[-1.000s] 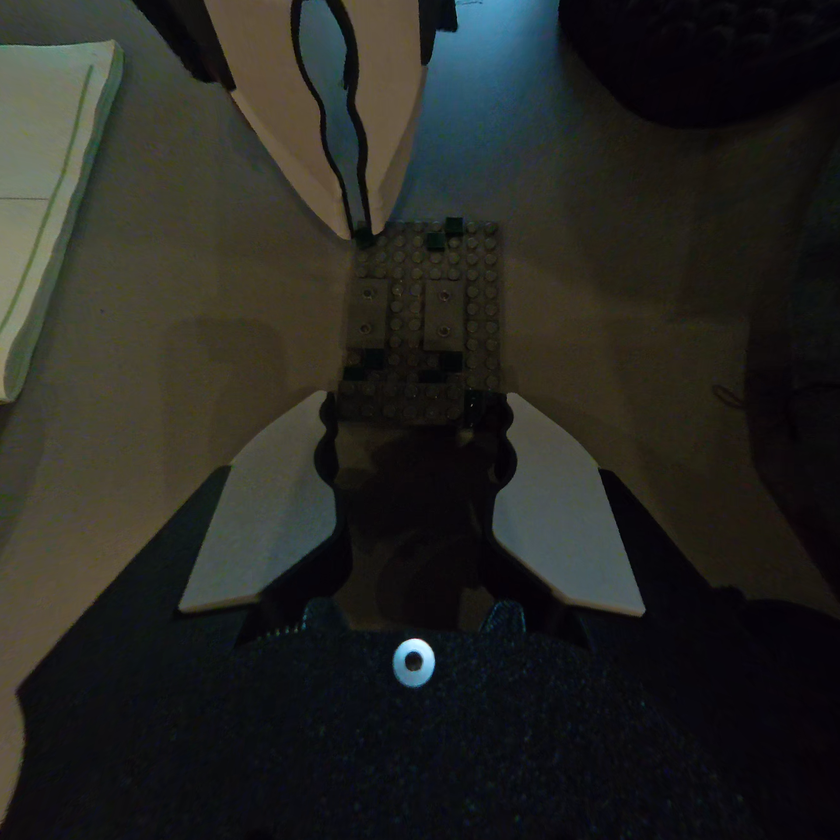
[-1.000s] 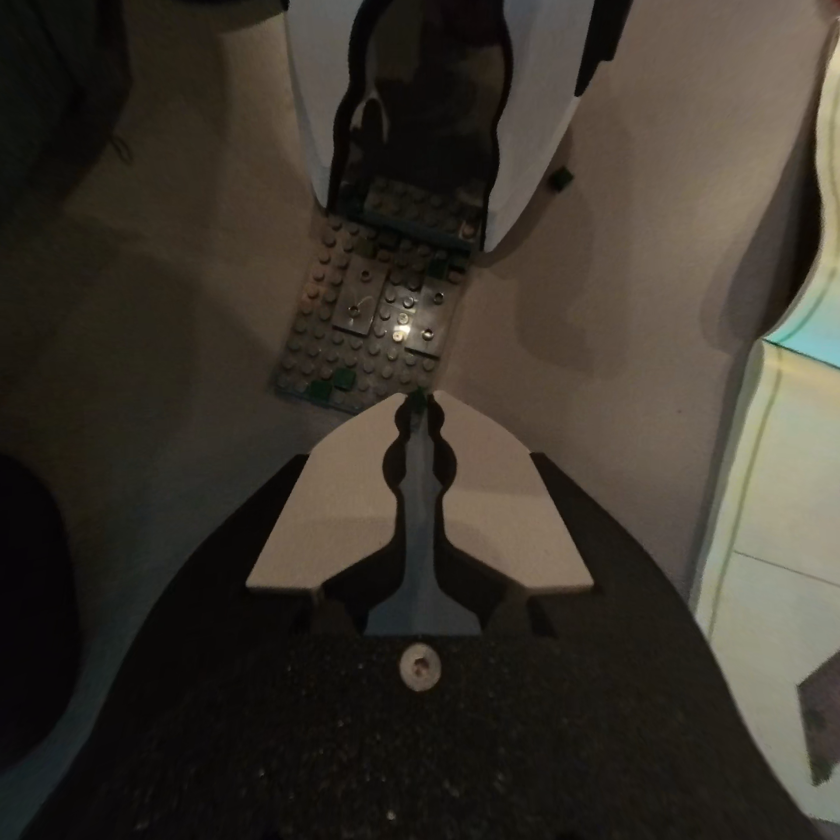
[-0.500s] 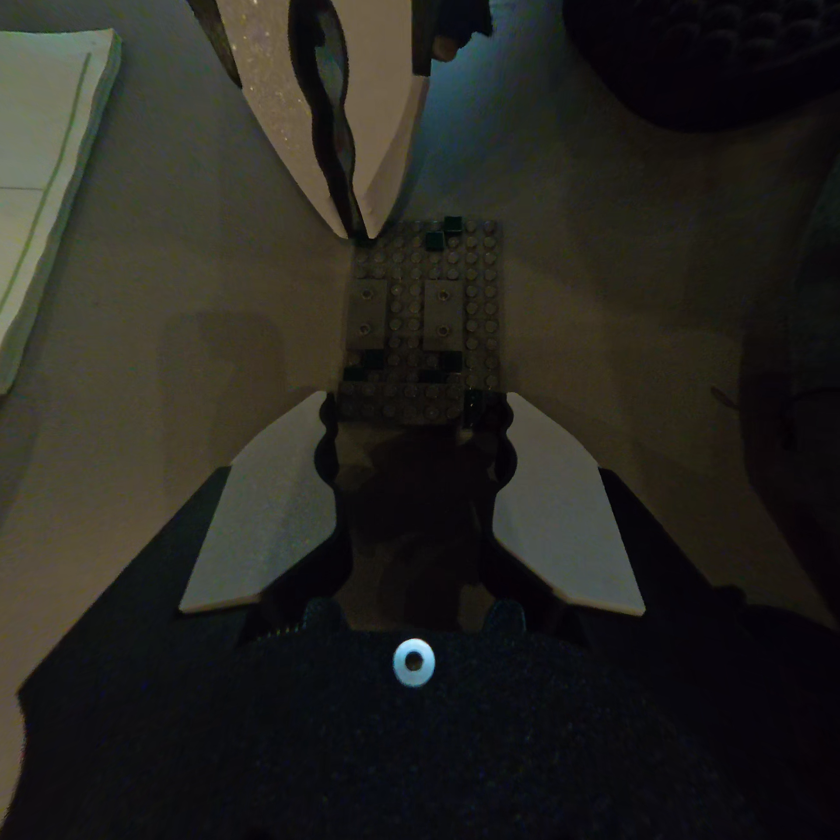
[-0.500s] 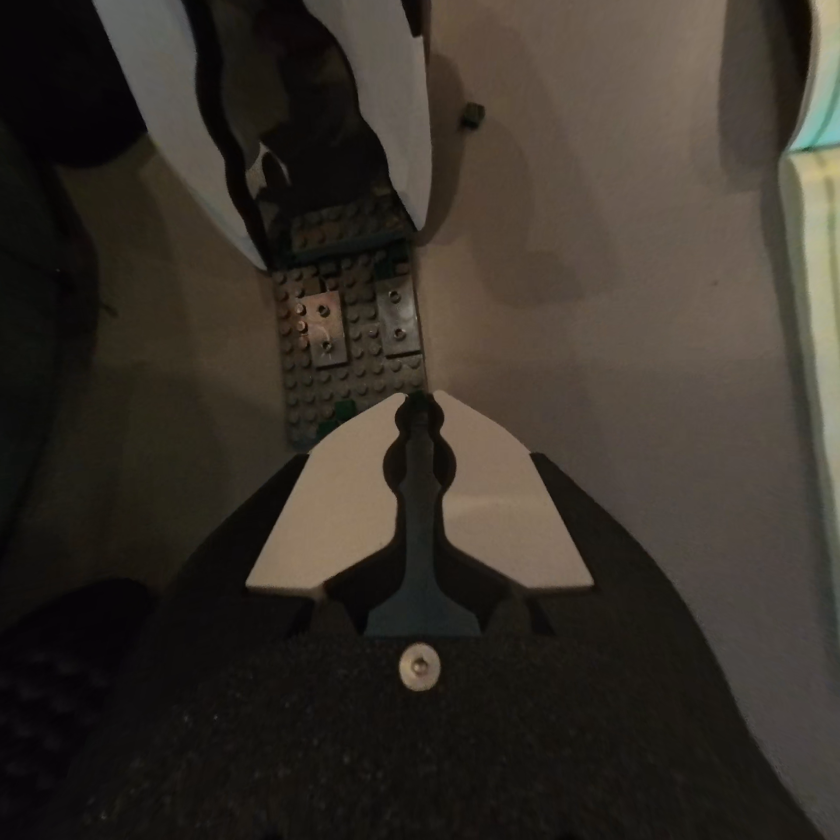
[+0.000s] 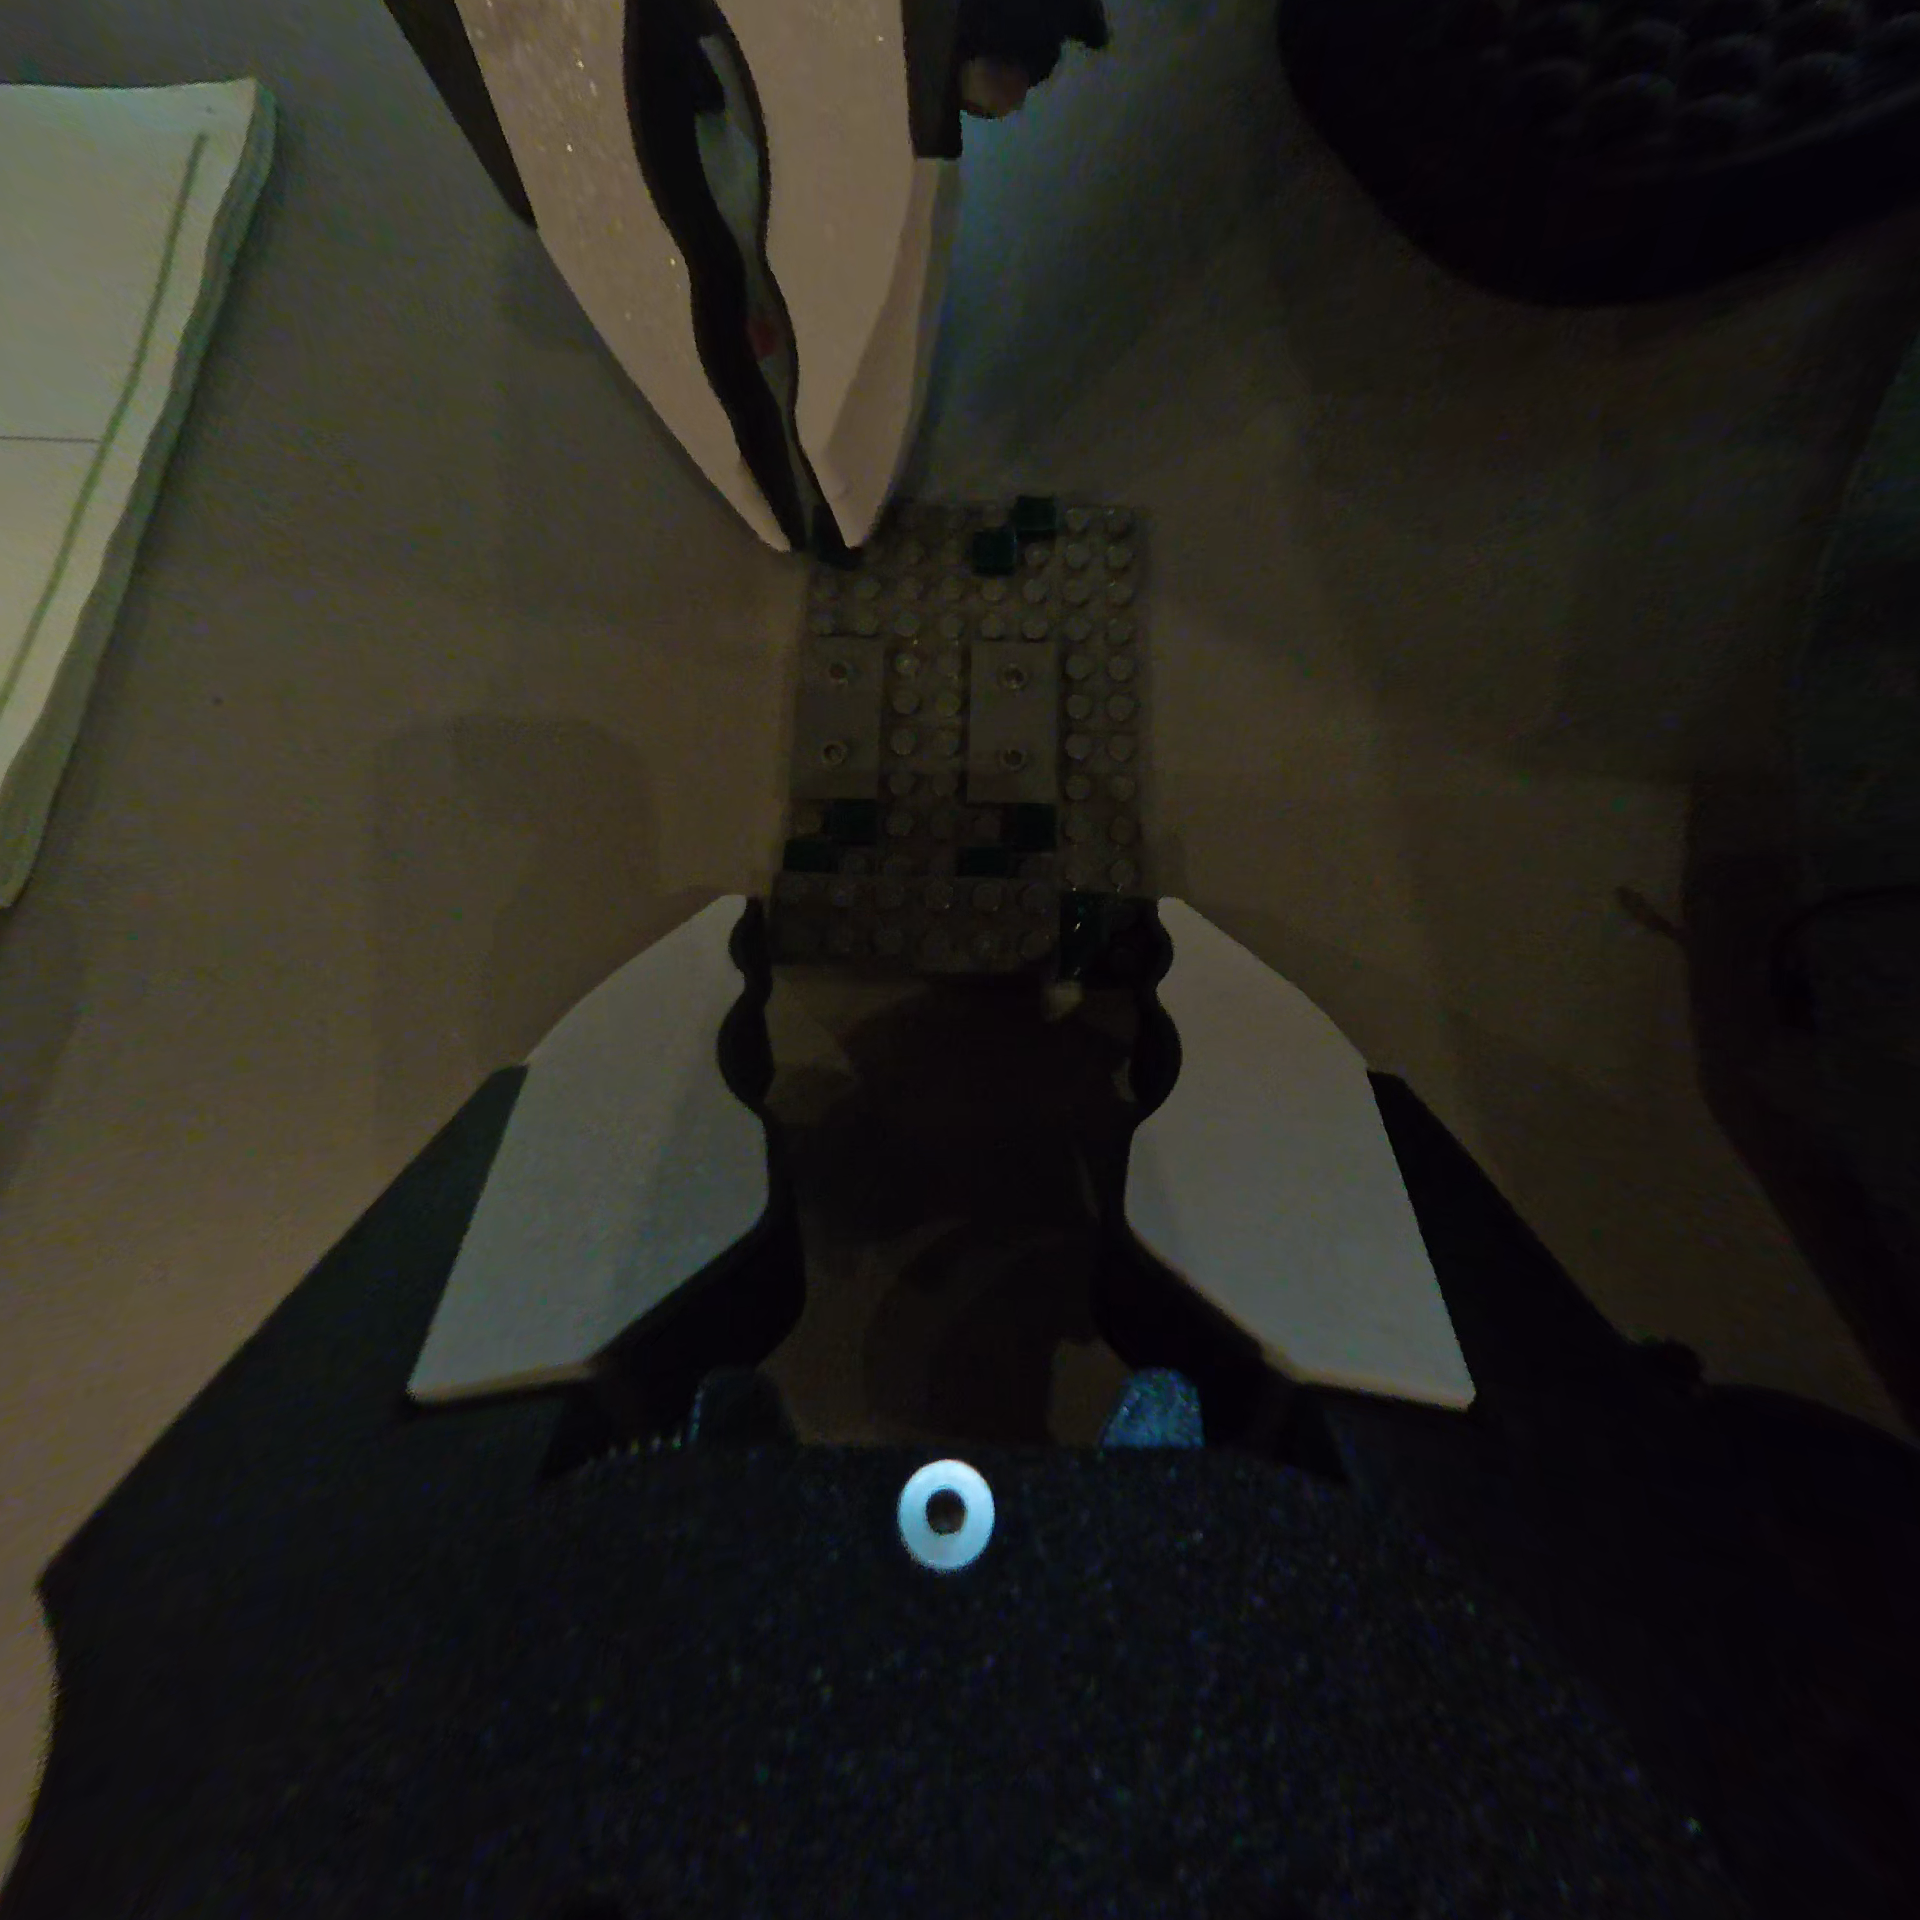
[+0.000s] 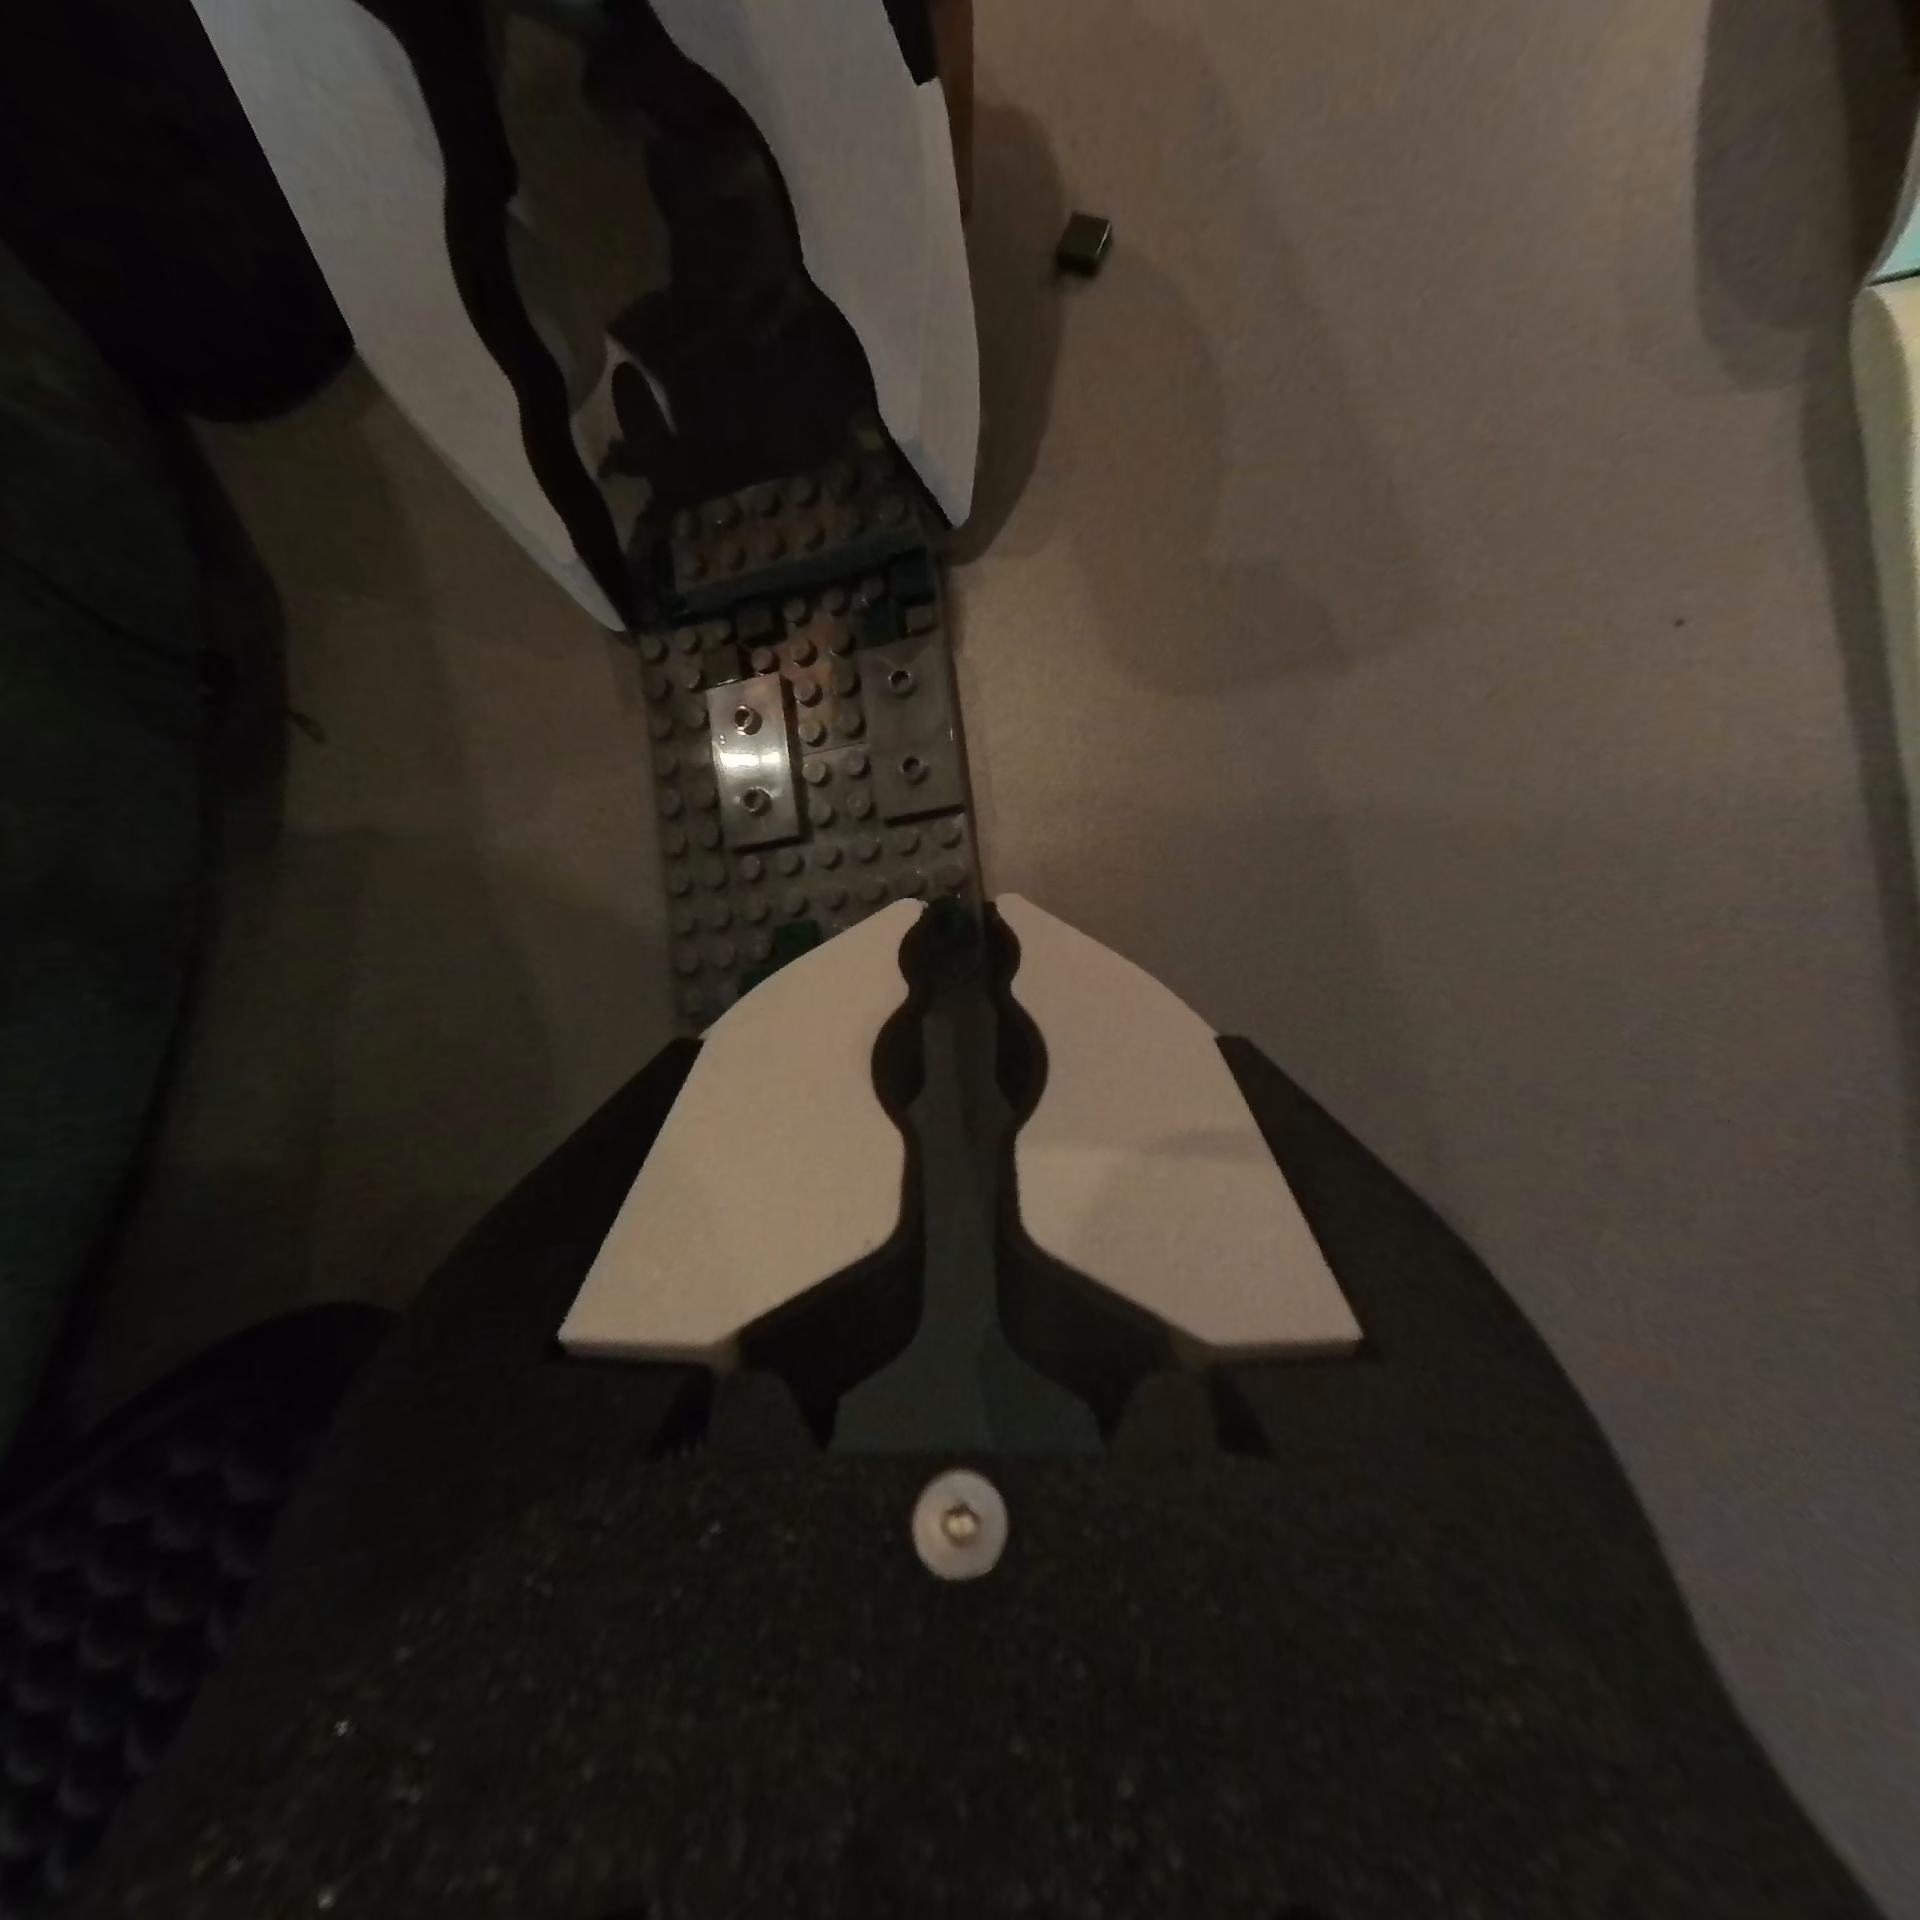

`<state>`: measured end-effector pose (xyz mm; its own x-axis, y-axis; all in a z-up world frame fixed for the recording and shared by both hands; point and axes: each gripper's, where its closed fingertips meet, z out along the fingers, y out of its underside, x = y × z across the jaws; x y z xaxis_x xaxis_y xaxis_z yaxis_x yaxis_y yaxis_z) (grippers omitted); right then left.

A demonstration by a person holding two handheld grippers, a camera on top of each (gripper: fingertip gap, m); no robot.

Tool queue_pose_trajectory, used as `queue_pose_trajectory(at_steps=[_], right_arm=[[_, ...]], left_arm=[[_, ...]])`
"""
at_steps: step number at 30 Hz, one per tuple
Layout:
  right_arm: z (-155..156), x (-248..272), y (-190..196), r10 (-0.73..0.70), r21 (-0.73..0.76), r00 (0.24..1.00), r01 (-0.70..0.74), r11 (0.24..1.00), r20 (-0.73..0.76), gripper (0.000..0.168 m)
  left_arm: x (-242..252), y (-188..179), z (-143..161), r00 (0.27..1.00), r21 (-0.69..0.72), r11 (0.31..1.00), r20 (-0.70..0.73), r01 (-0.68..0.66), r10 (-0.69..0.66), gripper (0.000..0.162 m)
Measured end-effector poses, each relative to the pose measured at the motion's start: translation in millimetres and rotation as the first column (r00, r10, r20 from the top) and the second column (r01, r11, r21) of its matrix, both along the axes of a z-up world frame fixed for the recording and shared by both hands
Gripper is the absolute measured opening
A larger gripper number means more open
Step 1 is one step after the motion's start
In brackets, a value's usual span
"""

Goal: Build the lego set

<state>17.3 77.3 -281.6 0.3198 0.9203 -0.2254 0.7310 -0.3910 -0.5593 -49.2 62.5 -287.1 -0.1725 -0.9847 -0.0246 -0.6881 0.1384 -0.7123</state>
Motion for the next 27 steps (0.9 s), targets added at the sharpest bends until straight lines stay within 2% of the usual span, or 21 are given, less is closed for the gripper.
queue_pose_trajectory(at_steps=[17,23,27], right_arm=[[14,0,2,-0.032,-0.072,0.994,0.025,0.997,-0.102,0.009],[17,10,-3,-0.033,-0.184,0.983,-0.001,0.983,-0.182,0.011],[14,12,-4,-0.020,-0.188,0.982,-0.016,0.982,-0.185,0.011]], left_arm=[[0,0,0,1.000,0.006,1.000,0.020,0.011,-0.012,0.068],[-1,-3,0,0.999,-0.002,0.999,0.026,0.036,-0.036,0.068],[-1,-4,2,0.999,-0.008,0.999,0.034,0.040,-0.040,0.068]])
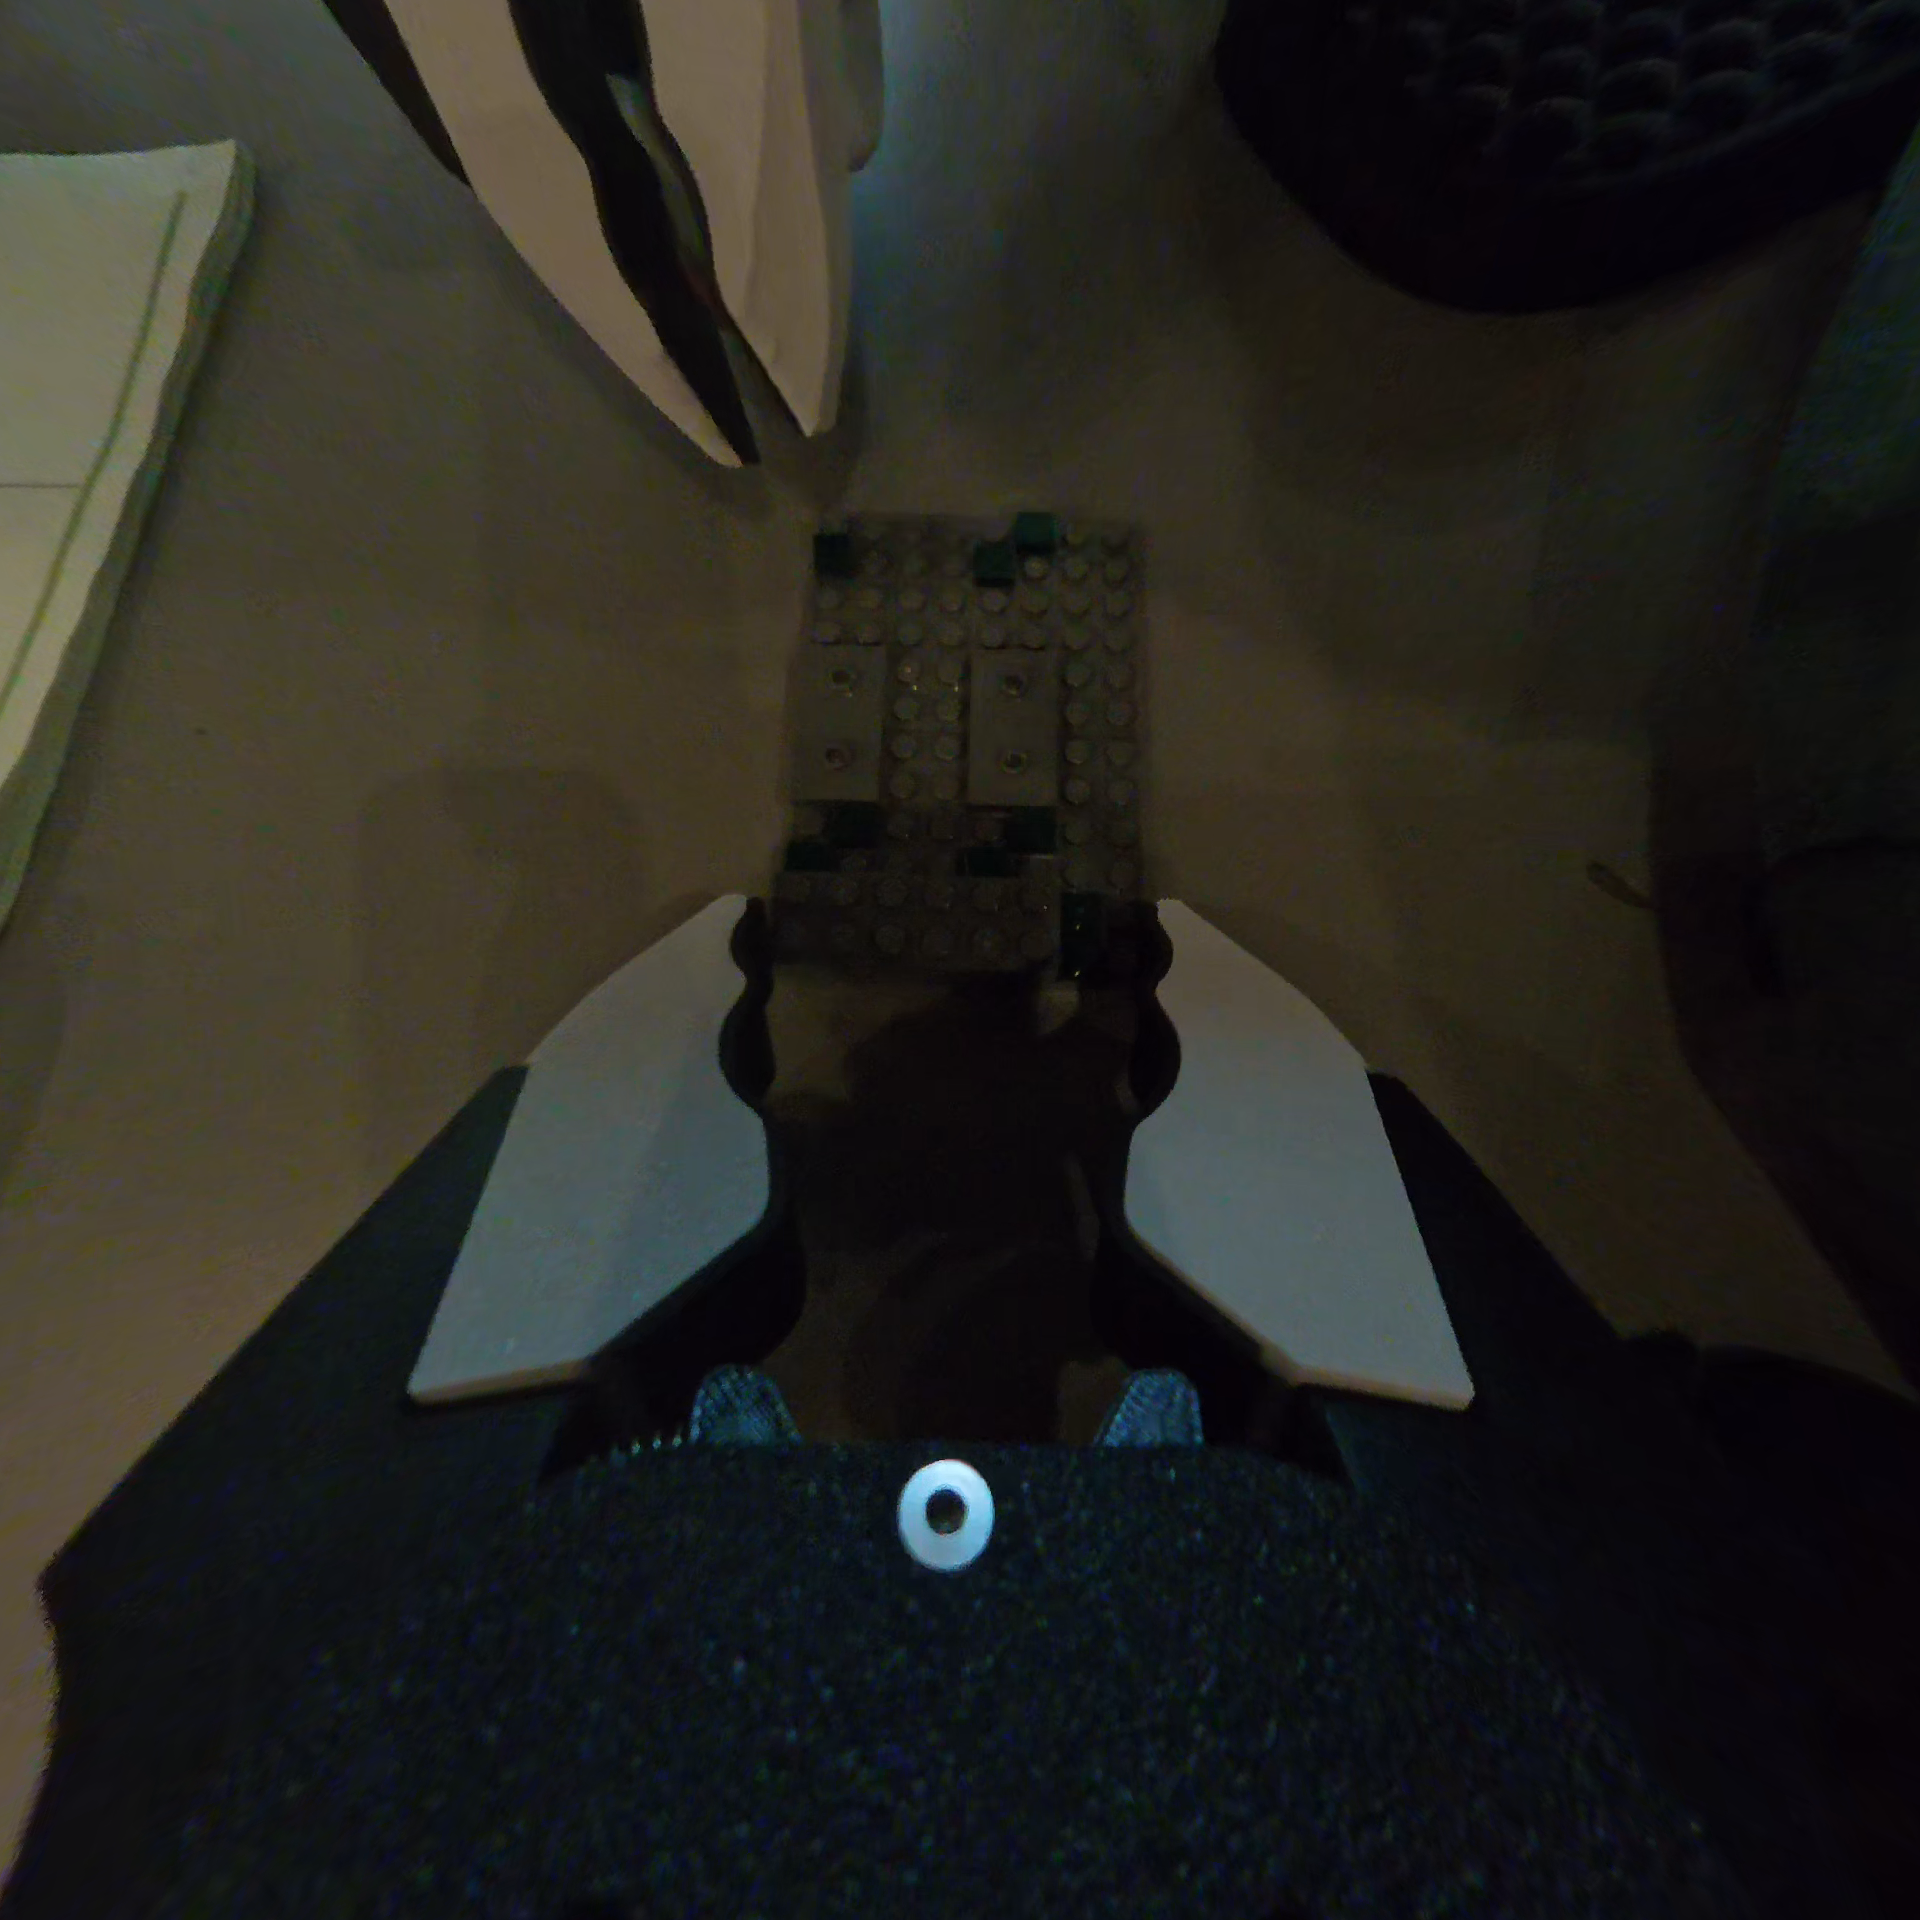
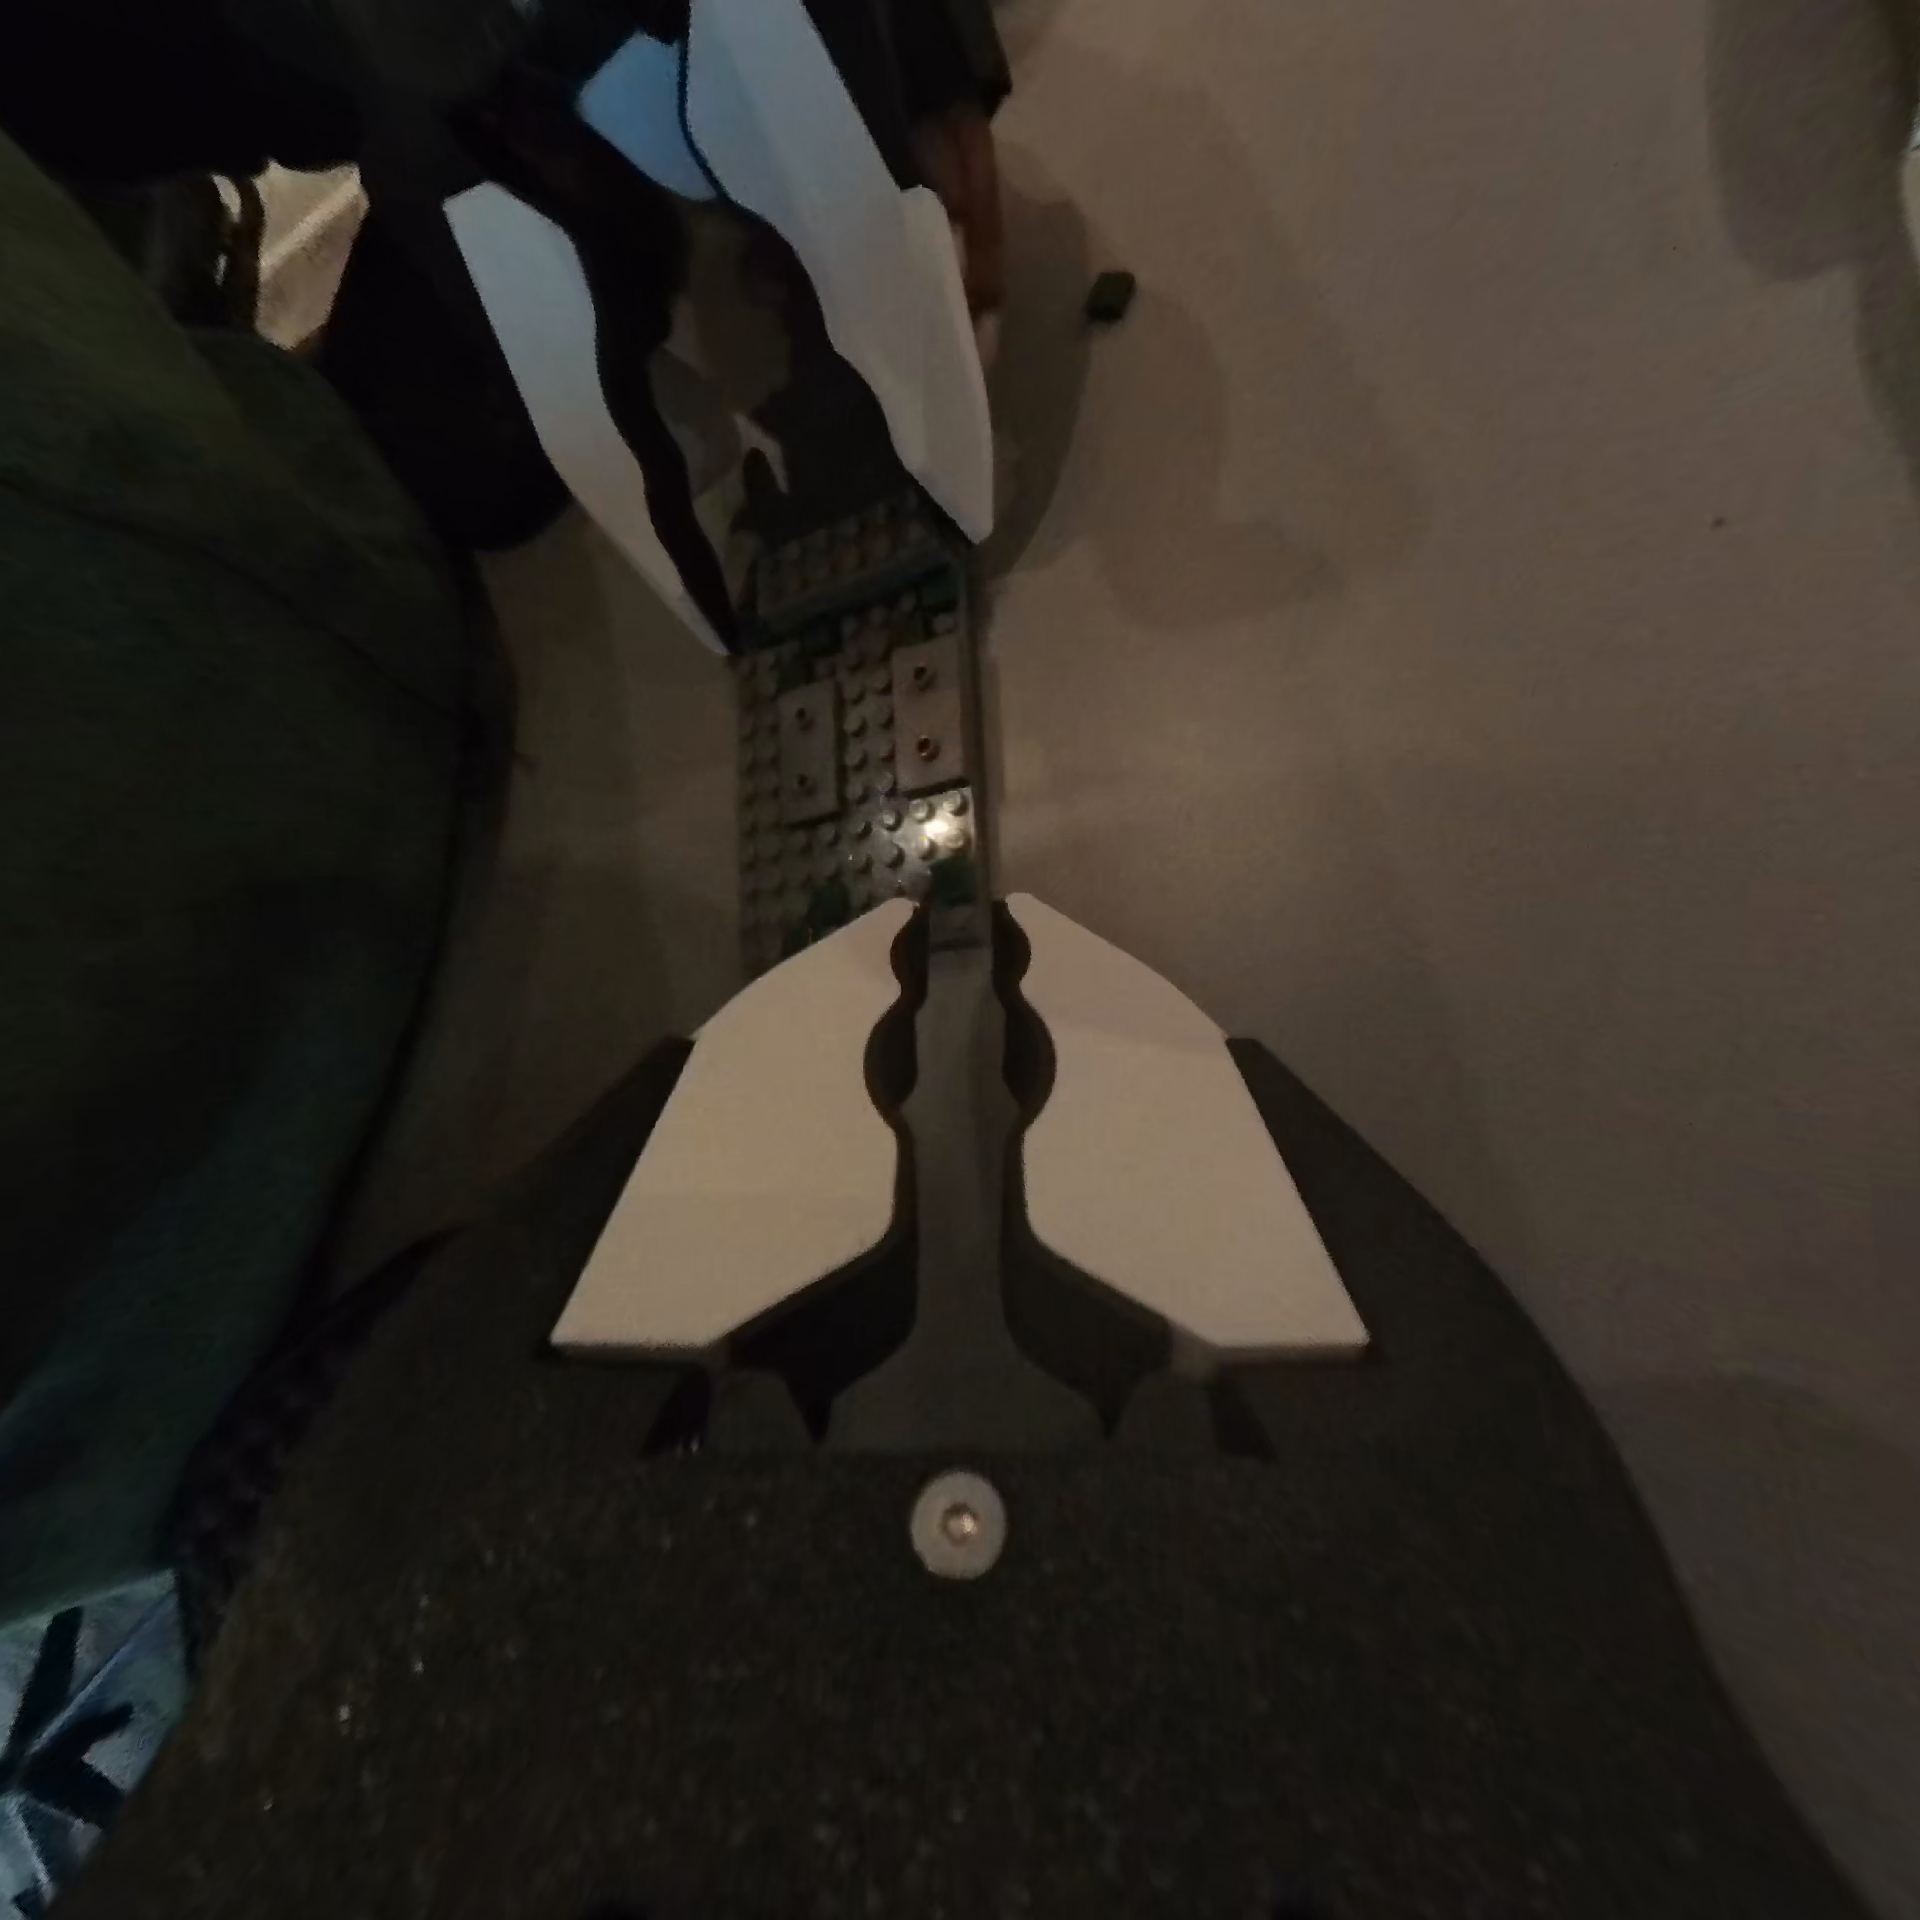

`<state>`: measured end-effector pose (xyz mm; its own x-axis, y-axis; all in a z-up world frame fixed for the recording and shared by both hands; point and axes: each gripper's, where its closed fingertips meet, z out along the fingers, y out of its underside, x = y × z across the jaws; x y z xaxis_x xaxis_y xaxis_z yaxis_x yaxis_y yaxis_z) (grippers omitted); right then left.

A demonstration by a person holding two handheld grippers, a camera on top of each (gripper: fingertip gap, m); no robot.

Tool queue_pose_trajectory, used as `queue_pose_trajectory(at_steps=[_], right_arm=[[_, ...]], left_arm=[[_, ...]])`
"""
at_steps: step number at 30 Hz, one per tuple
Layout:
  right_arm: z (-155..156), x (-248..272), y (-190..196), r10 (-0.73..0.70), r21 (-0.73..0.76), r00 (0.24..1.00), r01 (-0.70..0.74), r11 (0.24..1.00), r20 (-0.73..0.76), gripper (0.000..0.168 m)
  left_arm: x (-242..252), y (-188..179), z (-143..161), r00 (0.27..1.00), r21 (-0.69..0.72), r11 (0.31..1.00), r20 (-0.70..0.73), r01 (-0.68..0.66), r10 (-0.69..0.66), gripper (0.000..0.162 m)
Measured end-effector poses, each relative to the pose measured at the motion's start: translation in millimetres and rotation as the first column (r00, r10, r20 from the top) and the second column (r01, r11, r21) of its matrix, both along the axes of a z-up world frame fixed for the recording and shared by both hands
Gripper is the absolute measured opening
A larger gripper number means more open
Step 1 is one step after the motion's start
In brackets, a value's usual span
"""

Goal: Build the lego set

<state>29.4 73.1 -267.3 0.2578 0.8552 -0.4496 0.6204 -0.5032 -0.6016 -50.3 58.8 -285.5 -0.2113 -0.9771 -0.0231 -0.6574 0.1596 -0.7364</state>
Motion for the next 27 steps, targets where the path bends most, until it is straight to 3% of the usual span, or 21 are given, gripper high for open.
queue_pose_trajectory(at_steps=[27], right_arm=[[-7,-10,-6,0.130,-0.043,0.991,-0.129,0.991,0.015,0.016]], left_arm=[[-12,-1,10,0.997,-0.034,0.999,0.070,-0.013,0.015,0.068]])
